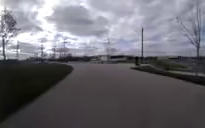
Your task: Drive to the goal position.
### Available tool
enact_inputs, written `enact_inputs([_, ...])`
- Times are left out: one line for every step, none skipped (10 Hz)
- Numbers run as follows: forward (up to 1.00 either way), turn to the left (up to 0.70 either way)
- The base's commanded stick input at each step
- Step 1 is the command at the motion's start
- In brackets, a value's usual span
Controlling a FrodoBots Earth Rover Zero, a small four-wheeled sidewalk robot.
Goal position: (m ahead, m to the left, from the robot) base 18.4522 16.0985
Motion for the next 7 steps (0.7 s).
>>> enact_inputs([0.99,0.03])
enact_inputs([1.00,0.02])
enact_inputs([0.99,0.02])
enact_inputs([1.00,0.02])
enact_inputs([0.99,0.02])
enact_inputs([0.99,0.03])
enact_inputs([0.99,0.02])
